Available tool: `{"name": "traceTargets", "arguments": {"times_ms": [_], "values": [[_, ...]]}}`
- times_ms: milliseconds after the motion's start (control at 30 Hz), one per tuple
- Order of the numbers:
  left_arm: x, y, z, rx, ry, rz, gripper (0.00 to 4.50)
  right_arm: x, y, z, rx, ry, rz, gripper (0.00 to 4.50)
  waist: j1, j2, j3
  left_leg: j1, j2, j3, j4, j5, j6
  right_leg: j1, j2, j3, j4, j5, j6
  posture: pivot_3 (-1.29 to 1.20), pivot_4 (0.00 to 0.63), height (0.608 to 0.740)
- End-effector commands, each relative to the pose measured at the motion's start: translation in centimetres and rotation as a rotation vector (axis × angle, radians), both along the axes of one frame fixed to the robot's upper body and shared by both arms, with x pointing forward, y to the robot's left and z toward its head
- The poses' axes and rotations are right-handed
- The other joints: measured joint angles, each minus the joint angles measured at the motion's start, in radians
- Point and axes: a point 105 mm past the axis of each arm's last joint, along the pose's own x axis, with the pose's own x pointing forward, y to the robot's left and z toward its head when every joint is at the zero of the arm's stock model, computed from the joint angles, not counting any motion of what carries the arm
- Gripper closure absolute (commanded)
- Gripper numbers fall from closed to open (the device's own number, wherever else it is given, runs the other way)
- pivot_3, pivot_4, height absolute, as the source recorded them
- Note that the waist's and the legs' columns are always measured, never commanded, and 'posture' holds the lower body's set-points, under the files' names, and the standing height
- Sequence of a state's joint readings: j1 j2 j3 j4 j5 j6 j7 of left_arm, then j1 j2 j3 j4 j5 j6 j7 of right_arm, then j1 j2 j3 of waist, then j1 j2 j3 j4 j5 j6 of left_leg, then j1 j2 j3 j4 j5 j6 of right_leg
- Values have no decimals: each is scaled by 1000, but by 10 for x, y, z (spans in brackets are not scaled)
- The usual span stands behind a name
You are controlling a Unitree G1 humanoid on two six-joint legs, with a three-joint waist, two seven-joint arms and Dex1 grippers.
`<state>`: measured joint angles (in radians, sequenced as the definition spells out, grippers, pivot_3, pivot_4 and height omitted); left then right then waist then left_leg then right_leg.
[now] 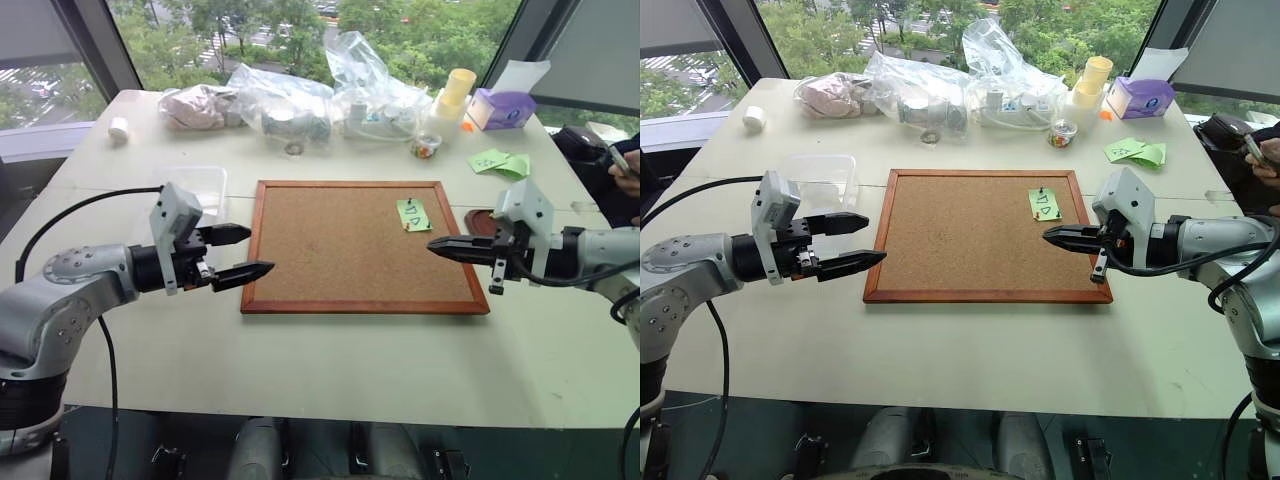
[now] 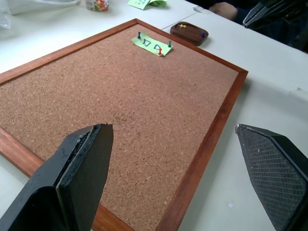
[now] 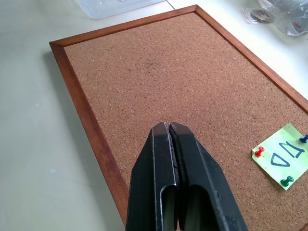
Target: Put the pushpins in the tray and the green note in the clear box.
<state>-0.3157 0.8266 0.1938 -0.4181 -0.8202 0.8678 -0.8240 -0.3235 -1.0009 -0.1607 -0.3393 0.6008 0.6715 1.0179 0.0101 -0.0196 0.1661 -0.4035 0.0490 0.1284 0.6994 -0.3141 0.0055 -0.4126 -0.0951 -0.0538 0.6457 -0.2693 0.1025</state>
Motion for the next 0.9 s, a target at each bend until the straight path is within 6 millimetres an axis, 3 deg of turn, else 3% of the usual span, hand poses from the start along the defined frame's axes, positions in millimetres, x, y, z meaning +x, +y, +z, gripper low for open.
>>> {"name": "traceTargets", "arguments": {"times_ms": [33, 667, 867, 900], "values": [[-4, -3, 12, -26, -52, -13, 30, 1, 1, 9, 0, -40, 10, 4500, 0, 0, 0, 0, 0, 0, 0, 0, 0, 0, 0, 0, 0, 0, 0, 0, 150, 740], [4, -8, 9, -7, -79, 8, 30, 2, 2, 8, 4, -43, 3, 4500, 1, 0, 0, 0, 0, 0, 0, 0, 0, 0, 0, 0, 0, 0, 0, 0, 150, 740], [16, -30, 5, -5, -139, -19, 30, 5, 2, 7, 7, -60, -8, 4500, 3, 0, 0, 0, -1, 0, 0, 0, 0, 1, 0, 0, 0, 0, 0, 0, 150, 740], [21, -34, 1, -11, -141, -26, 267, 8, 1, 8, 18, -71, -23, 4500, 2, 0, 0, 0, -1, 0, 0, 0, 0, 1, 0, 0, 0, 0, 0, 0, 150, 740]]}}
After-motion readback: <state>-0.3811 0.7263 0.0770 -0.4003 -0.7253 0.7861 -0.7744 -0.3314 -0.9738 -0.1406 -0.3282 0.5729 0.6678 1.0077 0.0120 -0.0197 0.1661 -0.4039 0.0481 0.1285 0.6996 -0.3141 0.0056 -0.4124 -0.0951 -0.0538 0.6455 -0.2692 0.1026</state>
